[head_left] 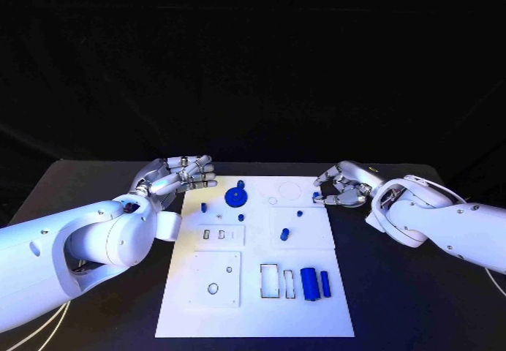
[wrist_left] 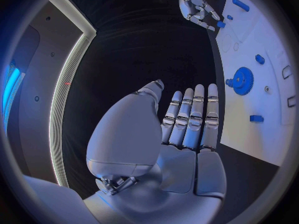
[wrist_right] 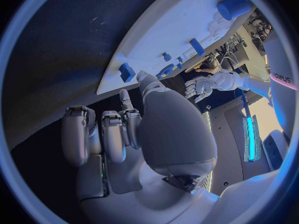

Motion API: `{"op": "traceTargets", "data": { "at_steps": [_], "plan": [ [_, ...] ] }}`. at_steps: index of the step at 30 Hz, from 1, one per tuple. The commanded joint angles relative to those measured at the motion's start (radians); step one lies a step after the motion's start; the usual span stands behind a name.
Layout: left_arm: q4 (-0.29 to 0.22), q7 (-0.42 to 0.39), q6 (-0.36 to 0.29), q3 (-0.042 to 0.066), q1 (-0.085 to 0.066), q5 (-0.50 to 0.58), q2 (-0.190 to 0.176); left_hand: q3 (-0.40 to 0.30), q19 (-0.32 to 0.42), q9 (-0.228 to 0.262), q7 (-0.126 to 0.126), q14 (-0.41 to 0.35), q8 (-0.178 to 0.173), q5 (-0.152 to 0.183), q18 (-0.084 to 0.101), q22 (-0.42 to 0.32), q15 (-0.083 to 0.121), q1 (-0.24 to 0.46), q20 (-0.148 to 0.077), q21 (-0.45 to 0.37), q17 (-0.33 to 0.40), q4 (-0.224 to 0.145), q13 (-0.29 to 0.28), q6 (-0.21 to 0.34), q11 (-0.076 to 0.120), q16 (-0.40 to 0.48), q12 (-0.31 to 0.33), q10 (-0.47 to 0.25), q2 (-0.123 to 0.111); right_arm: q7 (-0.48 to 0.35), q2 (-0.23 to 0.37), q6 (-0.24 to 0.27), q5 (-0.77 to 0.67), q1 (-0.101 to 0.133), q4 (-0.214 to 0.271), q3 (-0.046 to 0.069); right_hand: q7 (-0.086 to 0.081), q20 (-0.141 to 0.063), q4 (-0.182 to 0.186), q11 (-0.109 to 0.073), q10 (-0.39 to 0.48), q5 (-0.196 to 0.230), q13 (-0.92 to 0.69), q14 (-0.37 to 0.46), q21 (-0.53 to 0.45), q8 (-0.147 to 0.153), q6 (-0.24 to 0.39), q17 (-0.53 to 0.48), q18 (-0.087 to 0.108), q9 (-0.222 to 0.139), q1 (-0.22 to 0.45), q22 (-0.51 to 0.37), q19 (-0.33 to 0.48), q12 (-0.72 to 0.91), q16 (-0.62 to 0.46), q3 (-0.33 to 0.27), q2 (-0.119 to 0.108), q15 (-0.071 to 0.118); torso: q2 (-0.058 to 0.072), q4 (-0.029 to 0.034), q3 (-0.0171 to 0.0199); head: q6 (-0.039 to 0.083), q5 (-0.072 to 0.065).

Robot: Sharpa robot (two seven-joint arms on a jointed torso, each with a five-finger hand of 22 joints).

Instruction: Assemble the parts on the task board

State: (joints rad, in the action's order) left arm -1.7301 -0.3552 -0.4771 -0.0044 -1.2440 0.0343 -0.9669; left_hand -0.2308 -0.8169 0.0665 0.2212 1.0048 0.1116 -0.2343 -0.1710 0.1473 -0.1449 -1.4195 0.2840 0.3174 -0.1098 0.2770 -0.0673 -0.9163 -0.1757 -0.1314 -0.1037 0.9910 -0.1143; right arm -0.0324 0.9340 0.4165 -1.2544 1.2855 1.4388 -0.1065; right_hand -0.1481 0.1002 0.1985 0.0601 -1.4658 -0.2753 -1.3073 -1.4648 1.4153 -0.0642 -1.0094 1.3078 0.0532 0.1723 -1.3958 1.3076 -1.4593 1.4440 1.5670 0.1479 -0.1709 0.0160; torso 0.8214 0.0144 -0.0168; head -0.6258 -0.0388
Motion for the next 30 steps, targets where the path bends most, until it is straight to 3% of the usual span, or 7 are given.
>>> {"op": "traceTargets", "data": {
  "at_steps": [1,9,30],
  "plan": [
    [0.0,-0.004,0.019,0.001,-0.001,0.001,0.003,-0.001,-0.003,0.0,0.003,0.005,-0.005,0.004,-0.012,0.001,-0.001,-0.012,-0.003,0.006,-0.001,-0.003,0.0,-0.002,-0.005,0.004,0.004,0.004,0.002,-0.006,-0.001,-0.029,-0.019,-0.002,-0.002,0.0,0.002,-0.001,-0.008,0.002,-0.014,-0.008,-0.151,-0.103,0.002,-0.007,-0.01,0.25,-0.009,0.002,-0.01,0.11,-0.001,0.007,-0.002,0.002,0.002,-0.008,0.0,-0.0007,0.0006,-0.001,0.0],
    [0.001,-0.004,0.019,0.0,-0.001,0.001,0.003,-0.001,-0.003,0.0,0.003,0.005,-0.005,0.004,-0.012,0.001,-0.001,-0.012,-0.003,0.006,-0.001,-0.003,0.0,-0.002,-0.005,0.004,0.004,0.004,0.002,-0.002,-0.006,-0.036,-0.031,-0.005,-0.008,0.0,0.006,-0.003,-0.023,-0.002,-0.017,-0.018,-0.155,-0.104,0.008,-0.01,-0.029,0.255,-0.01,0.004,-0.034,0.117,-0.006,0.011,0.0,0.023,0.022,-0.005,0.0,0.0011,0.0011,-0.001,-0.001],
    [0.001,-0.002,0.017,0.0,0.0,0.001,0.002,-0.001,-0.003,0.0,0.003,0.005,-0.005,0.004,-0.012,0.001,-0.001,-0.012,-0.003,0.006,-0.001,-0.003,0.0,-0.002,-0.005,0.004,0.004,0.004,0.002,0.007,-0.017,-0.035,-0.043,-0.021,-0.017,0.0,0.006,-0.004,-0.025,-0.002,-0.02,-0.019,-0.158,-0.105,0.012,-0.01,-0.034,0.258,-0.012,0.005,-0.036,0.122,-0.009,0.014,0.001,0.028,0.025,-0.004,0.0,0.0005,0.0013,-0.006,0.002]
  ]
}}
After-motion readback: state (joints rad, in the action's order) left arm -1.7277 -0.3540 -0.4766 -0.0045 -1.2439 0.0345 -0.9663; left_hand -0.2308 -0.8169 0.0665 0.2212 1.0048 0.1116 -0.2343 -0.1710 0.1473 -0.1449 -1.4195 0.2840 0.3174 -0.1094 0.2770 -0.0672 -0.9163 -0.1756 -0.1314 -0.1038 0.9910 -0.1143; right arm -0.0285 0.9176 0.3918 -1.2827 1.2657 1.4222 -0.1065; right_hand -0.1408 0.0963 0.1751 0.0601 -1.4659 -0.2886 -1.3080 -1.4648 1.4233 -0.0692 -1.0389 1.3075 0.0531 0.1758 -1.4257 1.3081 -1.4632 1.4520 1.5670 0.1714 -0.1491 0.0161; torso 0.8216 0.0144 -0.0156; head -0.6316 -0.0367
